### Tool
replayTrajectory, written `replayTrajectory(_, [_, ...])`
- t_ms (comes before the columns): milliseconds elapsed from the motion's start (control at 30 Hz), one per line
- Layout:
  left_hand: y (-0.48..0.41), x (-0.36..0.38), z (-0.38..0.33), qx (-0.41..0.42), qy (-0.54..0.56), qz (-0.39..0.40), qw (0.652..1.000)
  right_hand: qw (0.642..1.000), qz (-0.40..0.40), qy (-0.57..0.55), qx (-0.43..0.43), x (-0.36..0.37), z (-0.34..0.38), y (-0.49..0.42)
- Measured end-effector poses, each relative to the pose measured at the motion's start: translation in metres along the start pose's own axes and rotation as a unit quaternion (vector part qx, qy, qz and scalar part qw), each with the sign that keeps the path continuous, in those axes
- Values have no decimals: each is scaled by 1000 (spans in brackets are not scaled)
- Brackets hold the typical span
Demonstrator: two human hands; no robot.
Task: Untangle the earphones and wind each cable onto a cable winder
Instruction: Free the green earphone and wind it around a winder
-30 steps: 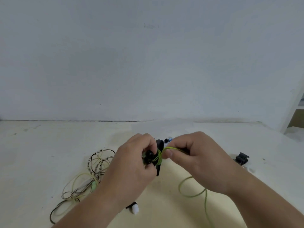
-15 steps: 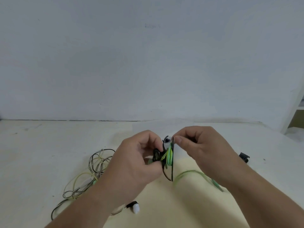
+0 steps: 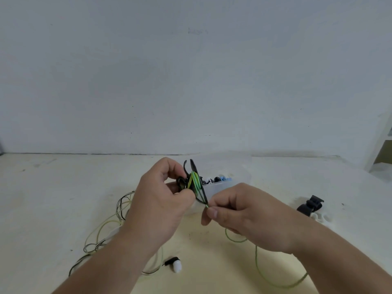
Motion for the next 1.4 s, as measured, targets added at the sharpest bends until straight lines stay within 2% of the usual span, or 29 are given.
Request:
replayTrajectory(133, [0,2,-9,32,-30,1,999,1000,6,-5,8,-2,0,2])
replayTrajectory(333, [2,1,-15,85,-131,19,988,999,1,33,18,-2,0,4])
replayTrajectory(567, [4,10,-17,132,-199,69,969,997,-48,-37,-43,-18,12,10])
replayTrajectory(633, [6,17,-18,138,-204,94,965,995,-76,-17,-58,-21,14,11])
replayTrajectory(733, [9,25,-18,139,-200,138,960,981,-179,30,-74,-38,17,16])
replayTrajectory(833, [15,33,-16,117,-164,177,963,962,-261,8,-76,-57,16,24])
replayTrajectory(967, [18,40,-11,64,-69,203,975,948,-308,-13,-81,-67,12,26])
replayTrajectory(1067, [18,42,-12,45,-21,217,975,945,-314,-26,-86,-66,11,24])
replayTrajectory(1267, [21,47,-12,40,-2,243,969,944,-316,-29,-89,-64,13,24])
replayTrajectory(1400, [22,51,-13,10,97,236,967,960,-275,-23,-36,-57,1,11])
Point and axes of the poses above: each hand's wrist, its own y-axis away from the middle knuckle, its own x-axis out of the palm, z = x × y, the point moved 9 cm from there along -y, towards the middle knuckle, and after that the axes turned 11 degrees about x, right-handed, at the moved point
